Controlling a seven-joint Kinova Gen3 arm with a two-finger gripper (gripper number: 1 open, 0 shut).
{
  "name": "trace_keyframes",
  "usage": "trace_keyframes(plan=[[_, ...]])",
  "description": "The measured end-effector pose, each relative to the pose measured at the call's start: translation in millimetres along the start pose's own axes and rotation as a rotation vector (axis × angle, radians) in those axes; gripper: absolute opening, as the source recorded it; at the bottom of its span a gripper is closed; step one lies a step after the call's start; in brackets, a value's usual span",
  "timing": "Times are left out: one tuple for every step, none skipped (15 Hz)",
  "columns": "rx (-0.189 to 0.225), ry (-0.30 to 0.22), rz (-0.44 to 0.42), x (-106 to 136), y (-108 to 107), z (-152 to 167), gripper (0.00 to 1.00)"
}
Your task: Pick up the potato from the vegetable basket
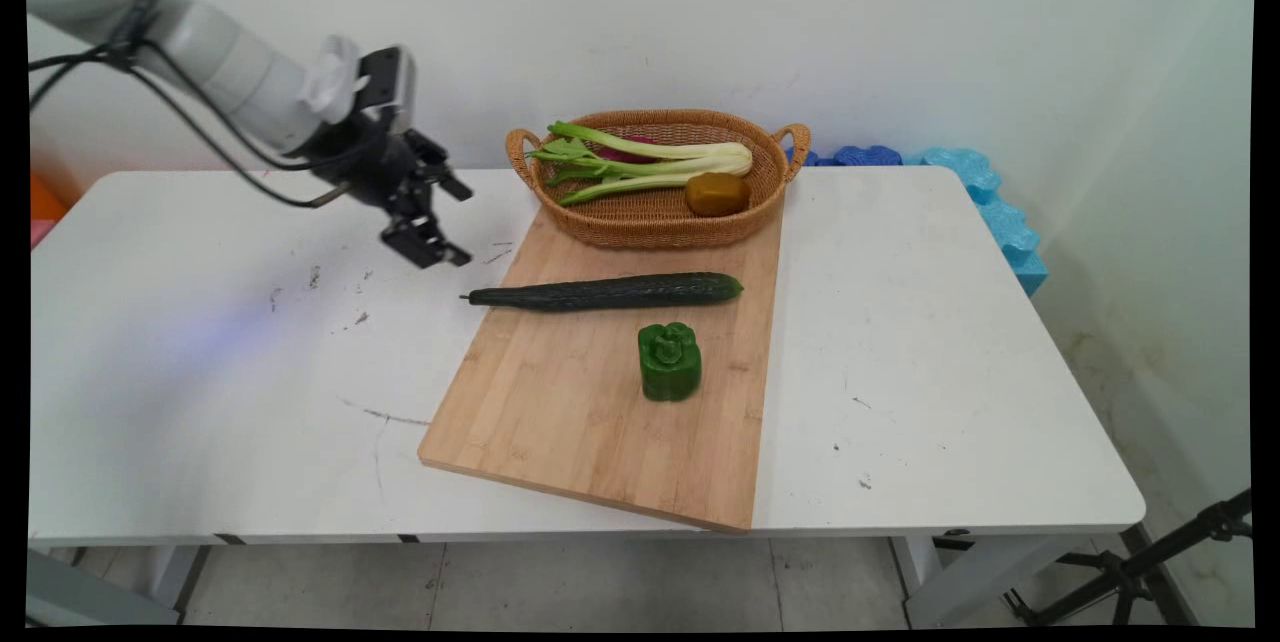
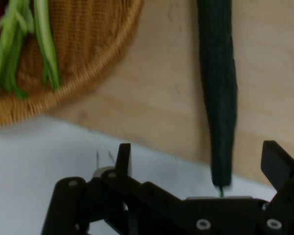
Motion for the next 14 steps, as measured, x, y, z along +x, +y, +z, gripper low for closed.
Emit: trace_keyframes(plan=[[0.002, 0.007, 0.006, 8, -3, 5, 1.0], [0.004, 0.016, 0.013, 18, -7, 12, 1.0], [0.007, 0.024, 0.02, 27, -10, 19, 1.0], [0.011, 0.032, 0.026, 37, -14, 25, 1.0], [0.015, 0.042, 0.035, 49, -19, 34, 1.0], [0.018, 0.05, 0.041, 57, -23, 40, 1.0], [0.02, 0.054, 0.045, 63, -25, 44, 1.0], [0.023, 0.061, 0.052, 72, -29, 51, 1.0], [0.025, 0.066, 0.057, 78, -32, 56, 1.0], [0.028, 0.071, 0.062, 85, -36, 62, 1.0], [0.031, 0.078, 0.07, 94, -41, 69, 1.0], [0.034, 0.083, 0.078, 103, -45, 77, 1.0], [0.038, 0.088, 0.084, 111, -50, 83, 1.0], [0.041, 0.091, 0.091, 118, -54, 90, 1.0]])
